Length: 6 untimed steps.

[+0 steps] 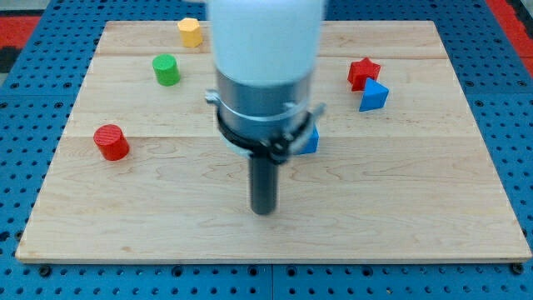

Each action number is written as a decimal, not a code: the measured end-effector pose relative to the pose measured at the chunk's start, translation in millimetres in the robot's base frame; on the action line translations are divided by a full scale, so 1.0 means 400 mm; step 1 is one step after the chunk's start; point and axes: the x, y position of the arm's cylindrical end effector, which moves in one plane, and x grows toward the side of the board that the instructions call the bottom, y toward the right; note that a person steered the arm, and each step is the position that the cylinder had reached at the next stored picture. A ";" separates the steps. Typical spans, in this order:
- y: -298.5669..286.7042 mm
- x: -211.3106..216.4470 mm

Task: Slide the blue cube to the bottom of the triangle

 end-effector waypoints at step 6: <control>0.368 -0.243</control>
